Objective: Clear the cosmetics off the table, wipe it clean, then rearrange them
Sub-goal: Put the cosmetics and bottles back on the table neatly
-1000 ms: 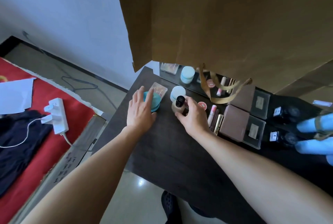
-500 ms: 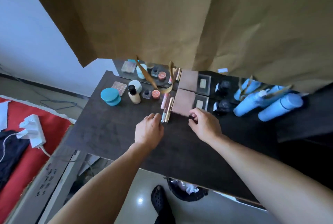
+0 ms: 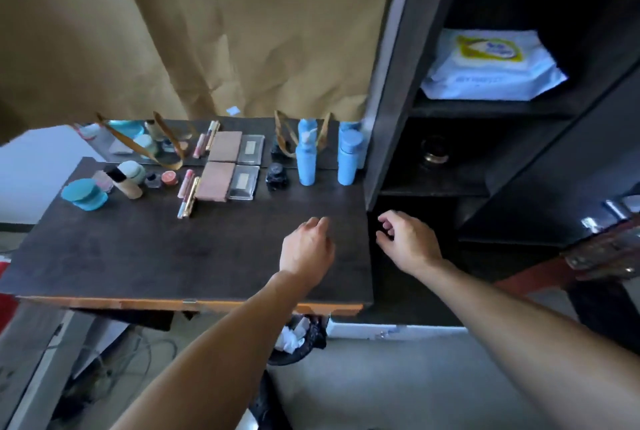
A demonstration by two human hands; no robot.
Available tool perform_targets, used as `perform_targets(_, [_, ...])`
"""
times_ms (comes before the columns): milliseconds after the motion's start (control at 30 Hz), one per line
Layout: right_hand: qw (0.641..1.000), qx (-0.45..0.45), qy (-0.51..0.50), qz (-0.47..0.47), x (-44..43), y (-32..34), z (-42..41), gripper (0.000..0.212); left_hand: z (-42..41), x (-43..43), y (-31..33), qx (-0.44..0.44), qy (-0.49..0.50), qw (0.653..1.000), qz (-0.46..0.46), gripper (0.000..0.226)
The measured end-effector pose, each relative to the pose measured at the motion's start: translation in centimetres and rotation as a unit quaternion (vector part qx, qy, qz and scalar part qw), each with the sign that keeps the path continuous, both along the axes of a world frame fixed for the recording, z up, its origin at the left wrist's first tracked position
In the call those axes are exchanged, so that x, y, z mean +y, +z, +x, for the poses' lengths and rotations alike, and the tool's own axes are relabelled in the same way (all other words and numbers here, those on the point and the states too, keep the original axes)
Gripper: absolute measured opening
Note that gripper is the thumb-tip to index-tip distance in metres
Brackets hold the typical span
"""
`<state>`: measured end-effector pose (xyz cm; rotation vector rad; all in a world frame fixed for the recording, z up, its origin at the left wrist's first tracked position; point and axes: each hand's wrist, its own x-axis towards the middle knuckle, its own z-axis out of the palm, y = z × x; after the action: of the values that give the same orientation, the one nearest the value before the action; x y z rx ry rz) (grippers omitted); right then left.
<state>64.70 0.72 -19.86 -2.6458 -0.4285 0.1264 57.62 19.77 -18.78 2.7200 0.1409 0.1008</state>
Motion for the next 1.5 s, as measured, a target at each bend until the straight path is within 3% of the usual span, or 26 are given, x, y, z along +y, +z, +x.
perform_targets(400, [0.992, -0.038, -0.12, 0.015, -11.8, 3.3, 6.1, 0.036, 7.2, -11.7, 1.8, 0.018, -0.106, 0.994, 0.0, 0.031])
perform_targets(700, [0.993, -0.016, -0.119, -0.018, -10.3, 3.0, 16.1, 0.058, 14.8, -13.3, -2.2, 0.036, -0.134, 0.986, 0.088, 0.041])
perform_targets(833, [0.992, 0.029, -0.12, -0.023, -8.6, 1.4, 19.6, 0.064, 16.0, -12.9, -4.8, 0.062, -0.137, 0.981, 0.125, 0.063])
perform_targets(1100, [0.992, 0.034, -0.116, -0.026, -7.6, -1.3, 21.2, 0.052, 15.6, -12.8, -8.3, 0.052, -0.149, 0.97, 0.184, 0.084])
perform_targets(1300, [0.99, 0.043, -0.122, -0.064, -9.0, -0.9, 19.4, 0.084, 15.2, -12.9, -7.8, 0.072, -0.149, 0.963, 0.214, 0.076])
perform_targets(1500, [0.989, 0.082, -0.114, -0.049, -10.4, 0.0, 16.3, 0.079, 11.9, -12.7, -5.3, 0.076, -0.113, 0.978, 0.16, 0.059])
